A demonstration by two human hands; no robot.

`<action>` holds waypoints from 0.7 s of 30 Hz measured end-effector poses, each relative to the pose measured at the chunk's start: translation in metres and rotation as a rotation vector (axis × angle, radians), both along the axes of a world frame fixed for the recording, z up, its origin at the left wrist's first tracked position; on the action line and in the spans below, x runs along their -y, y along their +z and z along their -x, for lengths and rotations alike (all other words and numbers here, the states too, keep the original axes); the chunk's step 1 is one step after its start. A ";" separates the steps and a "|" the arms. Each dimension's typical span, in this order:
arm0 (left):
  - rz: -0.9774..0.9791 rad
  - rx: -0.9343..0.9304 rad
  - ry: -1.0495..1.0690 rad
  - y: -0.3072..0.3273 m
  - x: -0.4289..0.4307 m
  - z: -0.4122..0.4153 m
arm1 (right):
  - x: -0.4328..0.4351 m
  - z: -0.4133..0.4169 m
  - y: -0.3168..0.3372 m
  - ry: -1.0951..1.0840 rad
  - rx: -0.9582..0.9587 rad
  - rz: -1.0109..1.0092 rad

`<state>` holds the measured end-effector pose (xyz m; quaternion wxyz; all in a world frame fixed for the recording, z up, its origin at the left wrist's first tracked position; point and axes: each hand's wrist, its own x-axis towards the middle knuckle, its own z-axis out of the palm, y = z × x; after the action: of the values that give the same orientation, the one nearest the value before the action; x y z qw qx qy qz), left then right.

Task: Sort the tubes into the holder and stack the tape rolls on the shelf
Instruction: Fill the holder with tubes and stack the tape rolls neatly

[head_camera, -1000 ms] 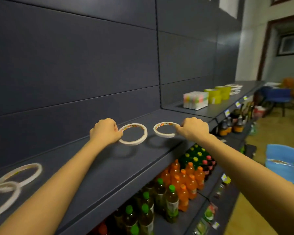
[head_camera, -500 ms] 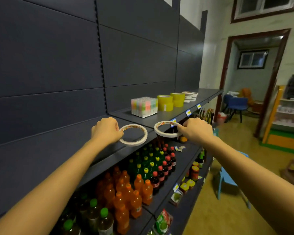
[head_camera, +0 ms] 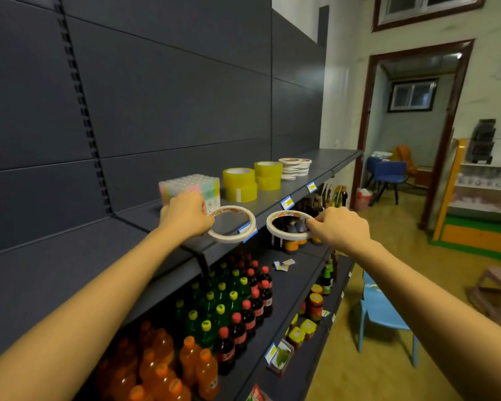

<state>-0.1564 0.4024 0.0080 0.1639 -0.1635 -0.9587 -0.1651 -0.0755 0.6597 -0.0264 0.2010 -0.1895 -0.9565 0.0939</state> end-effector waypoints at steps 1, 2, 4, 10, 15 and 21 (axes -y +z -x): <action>0.005 -0.004 -0.018 0.002 -0.013 0.010 | -0.012 0.009 0.001 -0.006 0.000 -0.002; 0.010 -0.011 -0.038 0.004 -0.026 0.021 | -0.024 0.019 0.002 -0.014 -0.002 -0.007; 0.015 -0.027 -0.067 0.009 -0.052 0.045 | -0.049 0.040 0.004 -0.031 -0.004 -0.019; 0.004 -0.070 -0.023 0.027 -0.130 0.119 | -0.129 0.113 0.029 -0.070 0.039 -0.071; -0.005 -0.095 -0.035 0.029 -0.193 0.175 | -0.196 0.166 0.028 -0.100 0.033 -0.095; -0.016 -0.112 0.002 0.031 -0.251 0.227 | -0.263 0.232 0.031 -0.084 0.031 -0.063</action>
<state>-0.3834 0.6535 0.0386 0.2189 -0.1704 -0.9468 -0.1634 -0.3079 0.9224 0.0042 0.1957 -0.2244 -0.9532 0.0522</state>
